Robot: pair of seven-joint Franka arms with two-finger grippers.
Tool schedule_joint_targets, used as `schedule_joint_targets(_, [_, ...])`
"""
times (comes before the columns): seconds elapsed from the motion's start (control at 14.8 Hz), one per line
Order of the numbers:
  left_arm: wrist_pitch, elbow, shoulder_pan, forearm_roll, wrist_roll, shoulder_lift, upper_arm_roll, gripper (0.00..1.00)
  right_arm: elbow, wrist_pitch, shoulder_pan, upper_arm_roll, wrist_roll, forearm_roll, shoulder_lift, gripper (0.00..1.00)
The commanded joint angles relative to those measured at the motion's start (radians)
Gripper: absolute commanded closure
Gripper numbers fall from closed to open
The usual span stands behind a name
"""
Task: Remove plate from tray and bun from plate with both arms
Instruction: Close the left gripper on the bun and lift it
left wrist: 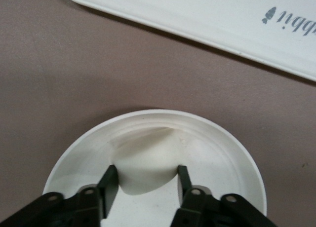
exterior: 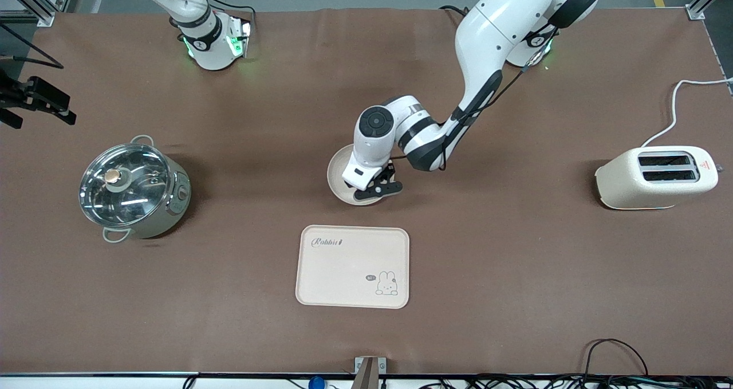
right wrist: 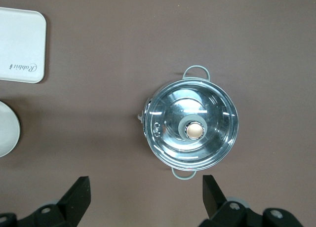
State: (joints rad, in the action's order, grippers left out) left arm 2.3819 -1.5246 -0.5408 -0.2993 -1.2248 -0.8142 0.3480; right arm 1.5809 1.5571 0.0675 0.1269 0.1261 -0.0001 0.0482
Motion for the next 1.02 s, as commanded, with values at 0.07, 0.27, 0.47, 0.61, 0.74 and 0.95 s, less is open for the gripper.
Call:
schedule_joint_targets(0.07, [0.046,0.023,-0.018,-0.023,-0.062,-0.025,-0.015,1.00,0.010,0.027,-0.020,-0.015,0.000,-0.018,0.002,0.00])
schedule_joint_targets(0.27, [0.014,0.021,-0.005,-0.029,-0.053,0.006,-0.015,1.00,0.005,0.027,-0.020,-0.015,0.000,-0.018,0.001,0.00])
schedule_joint_targets(0.47, [-0.224,0.084,0.007,-0.018,0.017,0.070,-0.012,1.00,0.005,0.027,-0.018,-0.015,0.000,-0.018,-0.010,0.00])
schedule_joint_targets(0.61, [-0.346,0.106,0.057,-0.012,0.132,0.125,-0.004,1.00,0.005,0.027,-0.017,-0.015,0.000,-0.018,-0.010,0.00])
schedule_joint_targets(0.74, [-0.388,0.084,0.151,0.018,0.299,0.188,-0.003,0.99,0.005,0.027,-0.017,-0.015,-0.002,-0.018,-0.010,0.00])
schedule_joint_targets(0.95, [-0.417,0.002,0.293,0.028,0.571,0.265,-0.003,0.99,0.005,0.029,-0.014,-0.015,-0.002,-0.015,-0.011,0.00])
